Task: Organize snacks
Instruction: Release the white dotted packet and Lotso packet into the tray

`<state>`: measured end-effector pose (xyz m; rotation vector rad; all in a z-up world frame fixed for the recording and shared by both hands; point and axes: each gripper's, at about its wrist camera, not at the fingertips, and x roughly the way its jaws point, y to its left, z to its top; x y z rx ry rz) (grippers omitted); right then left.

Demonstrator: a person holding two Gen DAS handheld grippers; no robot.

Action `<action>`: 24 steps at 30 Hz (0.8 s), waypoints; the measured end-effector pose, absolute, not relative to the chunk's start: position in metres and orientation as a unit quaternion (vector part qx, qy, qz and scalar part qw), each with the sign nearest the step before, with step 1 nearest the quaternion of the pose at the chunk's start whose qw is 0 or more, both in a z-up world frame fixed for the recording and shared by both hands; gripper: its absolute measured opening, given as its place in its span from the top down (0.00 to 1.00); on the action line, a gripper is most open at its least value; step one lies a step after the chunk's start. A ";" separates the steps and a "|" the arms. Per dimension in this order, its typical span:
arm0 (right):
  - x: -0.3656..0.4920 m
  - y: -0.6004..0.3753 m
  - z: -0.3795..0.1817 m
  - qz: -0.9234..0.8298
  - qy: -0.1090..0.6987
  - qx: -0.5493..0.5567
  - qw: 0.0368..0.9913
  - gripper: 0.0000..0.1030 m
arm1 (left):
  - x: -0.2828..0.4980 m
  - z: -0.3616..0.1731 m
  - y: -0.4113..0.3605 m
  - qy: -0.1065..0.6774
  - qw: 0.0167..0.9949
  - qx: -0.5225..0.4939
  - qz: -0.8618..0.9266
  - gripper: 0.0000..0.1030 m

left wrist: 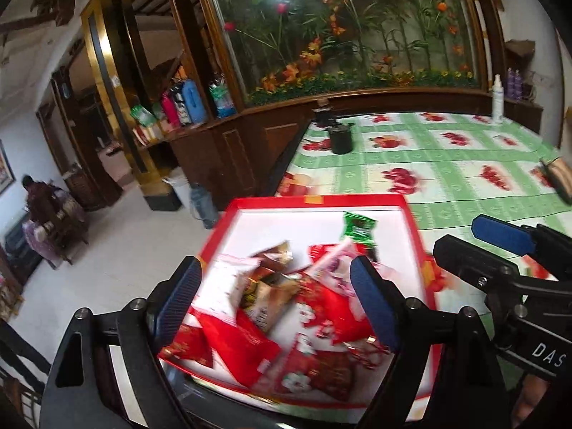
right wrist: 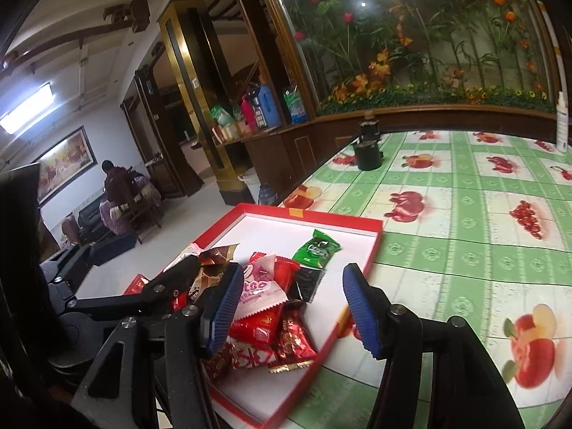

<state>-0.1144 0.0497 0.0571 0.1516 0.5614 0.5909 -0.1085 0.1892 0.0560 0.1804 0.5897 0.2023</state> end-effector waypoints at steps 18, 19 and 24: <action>-0.154 0.035 0.061 0.310 0.246 0.060 0.916 0.36 | -0.124 0.045 0.201 0.311 0.939 0.053 0.138 0.17; -0.155 0.037 0.061 0.311 0.246 0.056 0.916 0.36 | -0.124 0.043 0.204 0.314 0.937 0.052 0.141 0.17; -0.156 0.050 0.058 0.322 0.249 0.045 0.912 0.36 | -0.126 0.036 0.217 0.323 0.933 0.044 0.150 0.17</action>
